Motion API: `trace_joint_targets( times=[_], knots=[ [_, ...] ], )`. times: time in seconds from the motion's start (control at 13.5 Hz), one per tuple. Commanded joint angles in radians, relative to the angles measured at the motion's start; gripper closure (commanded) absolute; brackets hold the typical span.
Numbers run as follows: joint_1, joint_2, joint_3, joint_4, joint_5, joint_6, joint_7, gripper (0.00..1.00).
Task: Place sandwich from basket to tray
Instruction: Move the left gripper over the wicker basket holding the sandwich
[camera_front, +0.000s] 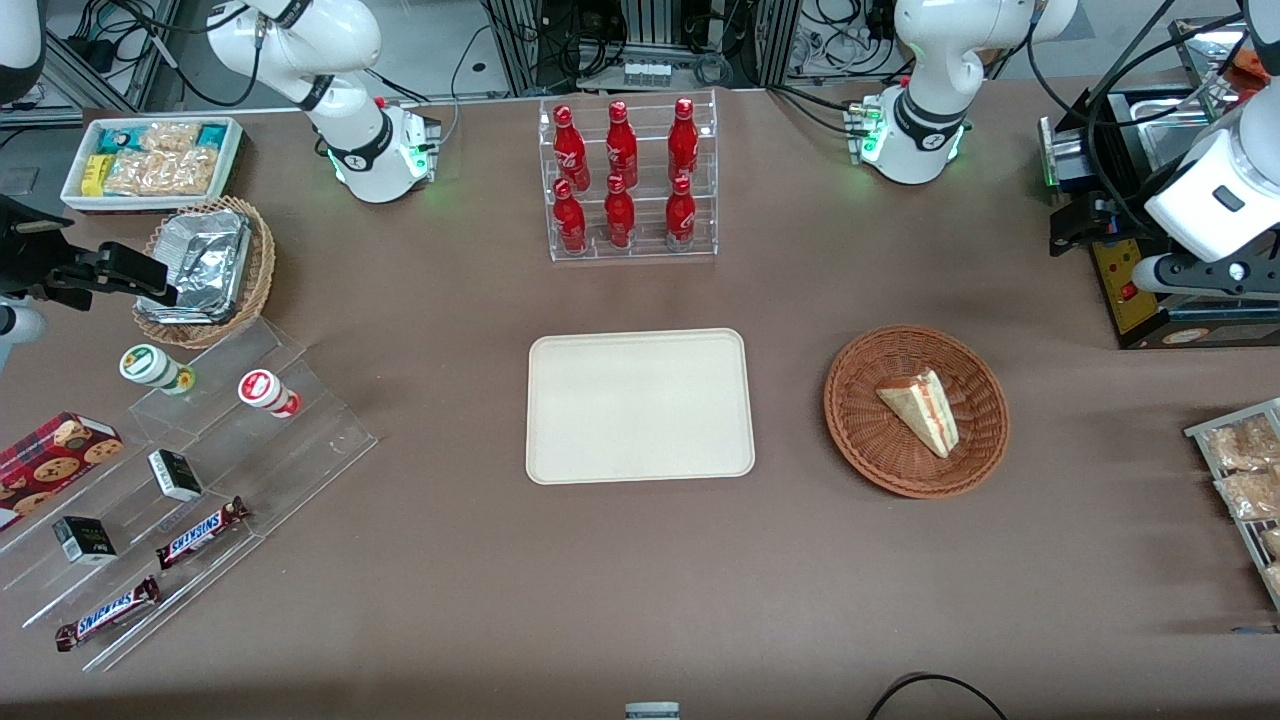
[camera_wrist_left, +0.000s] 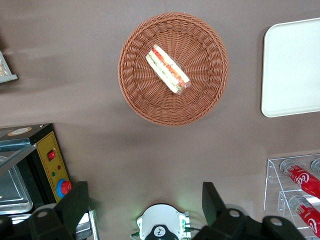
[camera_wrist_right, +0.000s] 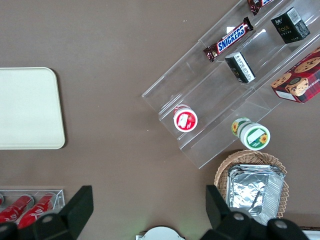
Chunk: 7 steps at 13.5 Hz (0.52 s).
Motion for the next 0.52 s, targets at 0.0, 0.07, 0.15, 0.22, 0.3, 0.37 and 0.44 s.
trace_joint_targets(
  times=[0.0, 0.07, 0.15, 0.22, 0.3, 0.37, 0.44],
  knots=[
    [0.007, 0.008, -0.006, 0.013, -0.014, -0.001, 0.016, 0.0],
    [0.007, 0.008, -0.006, 0.009, -0.014, 0.002, 0.017, 0.0],
    [0.006, 0.024, -0.006, 0.007, -0.013, 0.006, 0.017, 0.0],
    [0.003, 0.037, -0.008, 0.001, -0.013, 0.009, 0.017, 0.0],
    [0.001, 0.052, -0.009, -0.016, -0.013, 0.025, 0.017, 0.0],
    [0.0, 0.052, -0.009, -0.051, -0.013, 0.061, 0.017, 0.0],
    [-0.002, 0.046, -0.011, -0.103, -0.013, 0.116, 0.017, 0.0]
  ],
)
